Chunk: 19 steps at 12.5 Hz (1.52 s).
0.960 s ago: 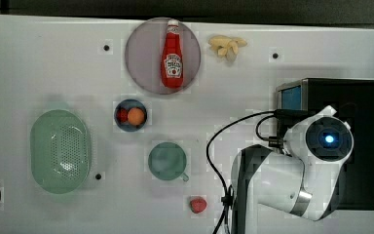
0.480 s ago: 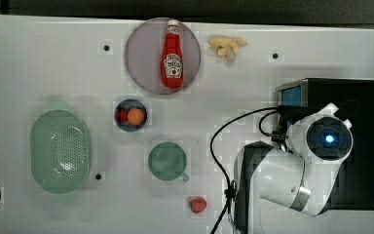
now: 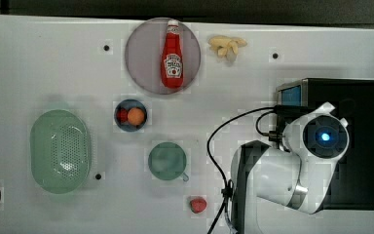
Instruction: Flap open oven.
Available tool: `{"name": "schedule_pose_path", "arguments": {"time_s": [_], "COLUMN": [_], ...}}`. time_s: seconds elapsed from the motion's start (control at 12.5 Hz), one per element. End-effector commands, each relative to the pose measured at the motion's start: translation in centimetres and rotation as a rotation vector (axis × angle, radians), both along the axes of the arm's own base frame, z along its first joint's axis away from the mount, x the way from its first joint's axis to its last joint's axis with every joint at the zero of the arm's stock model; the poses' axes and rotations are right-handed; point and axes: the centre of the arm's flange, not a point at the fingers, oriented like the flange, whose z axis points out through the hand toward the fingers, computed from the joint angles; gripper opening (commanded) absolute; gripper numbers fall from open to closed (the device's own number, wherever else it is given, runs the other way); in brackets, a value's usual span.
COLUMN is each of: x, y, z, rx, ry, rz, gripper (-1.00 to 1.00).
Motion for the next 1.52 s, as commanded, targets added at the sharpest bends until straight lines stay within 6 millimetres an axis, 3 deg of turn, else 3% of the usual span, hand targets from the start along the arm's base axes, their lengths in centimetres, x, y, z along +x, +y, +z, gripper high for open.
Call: {"name": "schedule_pose_path", "arguments": {"time_s": [0.08,0.48,0.8,1.2,1.52], "x": [0.8,1.5,1.7,1.1,0.9], "y": [5.5,11.5,16.0,20.1,22.2], "z": [-2.3,-5.2,-9.5,-15.3,-19.5], "rx": [-0.005,-0.159,-0.257,-0.403,-0.459], "ry": [0.044,0.058,0.082,0.062,0.055], "rz": [0.090,0.018,0.048,0.075,0.065], "gripper": [-0.65,-0.65,-0.65,-0.65,-0.65]}}
